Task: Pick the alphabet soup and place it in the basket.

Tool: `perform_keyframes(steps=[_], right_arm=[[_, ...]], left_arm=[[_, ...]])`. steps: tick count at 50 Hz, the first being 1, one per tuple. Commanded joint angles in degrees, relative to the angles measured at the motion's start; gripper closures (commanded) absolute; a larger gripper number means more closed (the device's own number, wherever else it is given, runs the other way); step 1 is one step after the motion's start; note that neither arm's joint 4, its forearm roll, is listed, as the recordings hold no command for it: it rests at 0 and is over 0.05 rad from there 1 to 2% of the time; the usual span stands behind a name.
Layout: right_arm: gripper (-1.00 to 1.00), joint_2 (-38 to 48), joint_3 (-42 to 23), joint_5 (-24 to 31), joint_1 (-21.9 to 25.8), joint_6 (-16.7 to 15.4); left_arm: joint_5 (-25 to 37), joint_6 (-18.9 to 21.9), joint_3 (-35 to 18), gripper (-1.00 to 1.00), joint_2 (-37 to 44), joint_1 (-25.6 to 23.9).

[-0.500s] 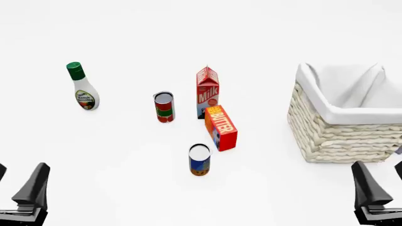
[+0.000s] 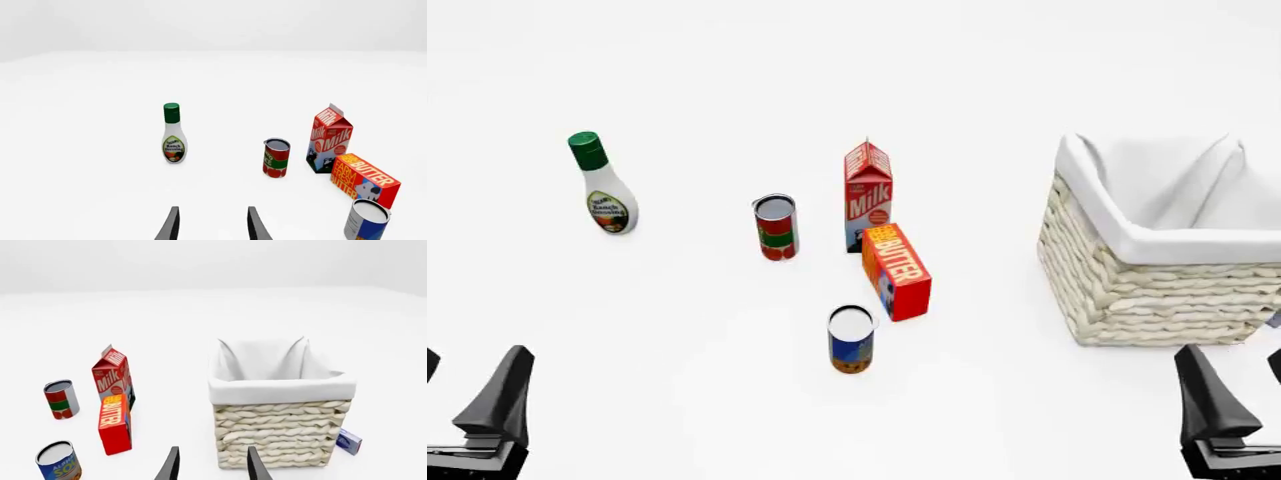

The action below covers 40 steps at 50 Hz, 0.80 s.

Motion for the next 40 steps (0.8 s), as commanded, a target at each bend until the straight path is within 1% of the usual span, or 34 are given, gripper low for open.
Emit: perform_keyframes(steps=[1,11,25,31,34,40], right_arm=[[-1.00,-0.06,-1.80,1.06,1.23,0.16],[-1.00,-0.10,-4.03,2.33,3.83,-0.14],[-1.00,-0.11,-9.32,5.35,8.30,-0.75],[-1.00,-0.12,-11.13,6.57,10.56,-1.19],[-1.00,-0.12,-11.89,7.17,12.44,-1.75],[-1.00,-0.11,-13.06,7.82,14.36,-2.08]], left_arm=[[0.00,0.00,0.00,-1.00,0.00,0.00],[0.00,0.00,0.00,-1.00,0.00,0.00],[0.00,0.00,0.00,-1.00,0.00,0.00],[0.00,0.00,0.00,-1.00,0.00,0.00],[0.00,0.00,0.00,-1.00,0.00,0.00],[0.00,0.00,0.00,-1.00,0.00,0.00]])
